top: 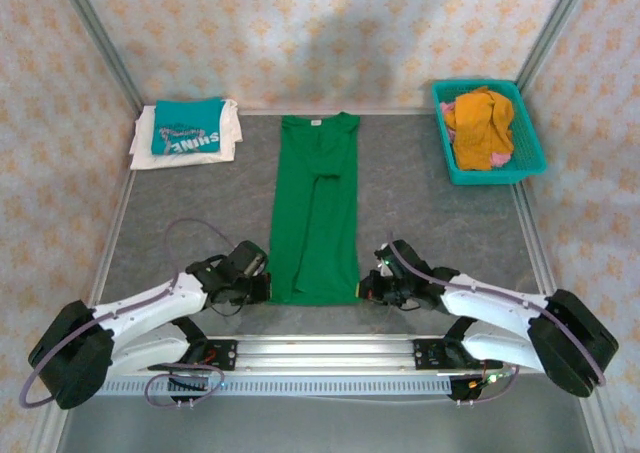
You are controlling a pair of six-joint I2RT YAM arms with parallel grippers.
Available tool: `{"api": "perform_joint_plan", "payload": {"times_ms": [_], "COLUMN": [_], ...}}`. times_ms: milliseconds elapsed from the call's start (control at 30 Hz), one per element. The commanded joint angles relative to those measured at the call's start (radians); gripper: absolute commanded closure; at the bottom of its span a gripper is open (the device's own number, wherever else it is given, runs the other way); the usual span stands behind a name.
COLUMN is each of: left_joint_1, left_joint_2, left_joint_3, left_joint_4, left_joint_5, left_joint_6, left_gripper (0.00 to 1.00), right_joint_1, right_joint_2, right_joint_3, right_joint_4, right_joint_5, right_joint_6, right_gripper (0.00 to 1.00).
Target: Fold and stack the t-shirts
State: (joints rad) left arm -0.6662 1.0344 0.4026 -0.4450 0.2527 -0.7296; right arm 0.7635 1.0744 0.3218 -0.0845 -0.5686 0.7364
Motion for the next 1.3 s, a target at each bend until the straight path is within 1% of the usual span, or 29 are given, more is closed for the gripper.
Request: {"api": "perform_joint_plan", "payload": {"times_ms": [0,67,200,333,400,467,533,633,767,833,900,1000,1100,1267], "left_joint_1": [-0.004,-0.006,-0.004,0.003,0.024,0.071,0.127,0.192,0.252,0.278,0.300,0.323,0.339,0.351], "left_joint_2": [-0.042,-0.038,-0.039,0.019,0.062,0.099,0.132,0.204,0.306,0.366,0.413,0.488,0.571,0.660], "left_joint_3": [-0.011,0.005,0.079,0.193,0.253,0.306,0.359,0.489,0.634,0.707,0.752,0.815,0.877,0.950], "left_joint_4": [-0.050,-0.049,-0.084,-0.101,-0.127,-0.152,-0.160,-0.213,-0.227,-0.236,-0.228,-0.210,-0.209,-0.211], "left_joint_5": [-0.044,-0.032,-0.056,-0.071,-0.069,-0.047,-0.009,-0.014,-0.003,-0.025,-0.053,-0.076,-0.081,-0.082], "left_joint_6": [-0.039,-0.035,-0.005,0.031,0.061,0.082,0.118,0.187,0.279,0.317,0.347,0.383,0.409,0.439], "left_gripper": [1.00,1.00,1.00,1.00,1.00,1.00,1.00,1.00,1.00,1.00,1.00,1.00,1.00,1.00], "right_joint_1": [0.004,0.005,0.002,-0.012,-0.026,-0.059,-0.105,-0.154,-0.197,-0.230,-0.258,-0.291,-0.297,-0.317], "right_joint_2": [-0.044,-0.047,-0.042,-0.015,0.004,0.029,0.066,0.153,0.252,0.307,0.355,0.422,0.491,0.582], "right_joint_3": [-0.003,0.021,0.085,0.166,0.217,0.264,0.311,0.405,0.527,0.581,0.629,0.690,0.748,0.805], "right_joint_4": [-0.038,-0.047,-0.081,-0.072,-0.098,-0.125,-0.145,-0.171,-0.175,-0.175,-0.175,-0.136,-0.116,-0.098], "right_joint_5": [-0.006,0.020,0.106,0.122,0.140,0.156,0.170,0.180,0.188,0.209,0.240,0.232,0.225,0.211], "right_joint_6": [-0.008,-0.007,-0.003,-0.020,-0.044,-0.065,-0.083,-0.135,-0.186,-0.196,-0.206,-0.218,-0.239,-0.249], "right_gripper": [1.00,1.00,1.00,1.00,1.00,1.00,1.00,1.00,1.00,1.00,1.00,1.00,1.00,1.00]}}
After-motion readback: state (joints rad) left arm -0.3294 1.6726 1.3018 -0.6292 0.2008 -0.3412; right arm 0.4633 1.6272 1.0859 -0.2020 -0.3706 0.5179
